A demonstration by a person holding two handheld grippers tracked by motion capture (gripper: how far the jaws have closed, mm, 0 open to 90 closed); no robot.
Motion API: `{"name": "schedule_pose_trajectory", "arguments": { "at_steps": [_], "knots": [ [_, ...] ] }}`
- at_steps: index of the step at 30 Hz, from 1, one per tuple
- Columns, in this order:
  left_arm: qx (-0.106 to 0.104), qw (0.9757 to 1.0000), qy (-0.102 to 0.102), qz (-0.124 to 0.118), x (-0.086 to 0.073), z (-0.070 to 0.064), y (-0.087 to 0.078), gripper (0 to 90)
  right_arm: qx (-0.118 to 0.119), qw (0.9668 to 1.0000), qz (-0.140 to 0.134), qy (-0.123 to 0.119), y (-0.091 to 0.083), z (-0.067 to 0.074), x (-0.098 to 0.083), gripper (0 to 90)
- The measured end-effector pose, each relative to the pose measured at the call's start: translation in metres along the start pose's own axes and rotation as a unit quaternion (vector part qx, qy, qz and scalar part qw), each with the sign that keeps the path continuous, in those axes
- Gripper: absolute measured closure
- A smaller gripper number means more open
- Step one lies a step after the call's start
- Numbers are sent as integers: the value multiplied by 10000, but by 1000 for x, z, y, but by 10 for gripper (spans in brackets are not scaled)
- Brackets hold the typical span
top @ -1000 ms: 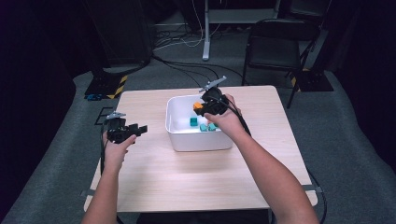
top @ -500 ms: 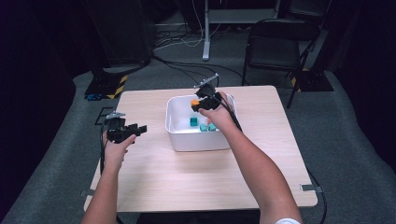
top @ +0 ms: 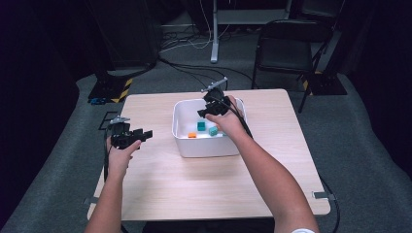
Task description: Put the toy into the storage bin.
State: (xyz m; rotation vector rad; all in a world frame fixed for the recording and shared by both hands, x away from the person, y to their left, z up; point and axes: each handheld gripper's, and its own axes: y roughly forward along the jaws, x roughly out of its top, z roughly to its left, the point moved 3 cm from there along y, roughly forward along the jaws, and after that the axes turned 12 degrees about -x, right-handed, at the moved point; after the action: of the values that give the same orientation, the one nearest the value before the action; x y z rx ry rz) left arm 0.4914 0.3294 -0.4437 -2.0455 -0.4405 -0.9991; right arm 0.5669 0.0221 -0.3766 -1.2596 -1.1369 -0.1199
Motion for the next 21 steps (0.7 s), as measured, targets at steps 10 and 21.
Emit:
{"name": "schedule_pose_trajectory", "arguments": {
  "at_steps": [10,21],
  "knots": [
    [147,9998,-148,-32,-5,10,-4,451,144,9995,-241,-164,-18,11,-6,366],
    [178,9997,-146,-17,-6,9,0,442,80,9990,-378,-203,-42,6,-25,346]
  ]
}}
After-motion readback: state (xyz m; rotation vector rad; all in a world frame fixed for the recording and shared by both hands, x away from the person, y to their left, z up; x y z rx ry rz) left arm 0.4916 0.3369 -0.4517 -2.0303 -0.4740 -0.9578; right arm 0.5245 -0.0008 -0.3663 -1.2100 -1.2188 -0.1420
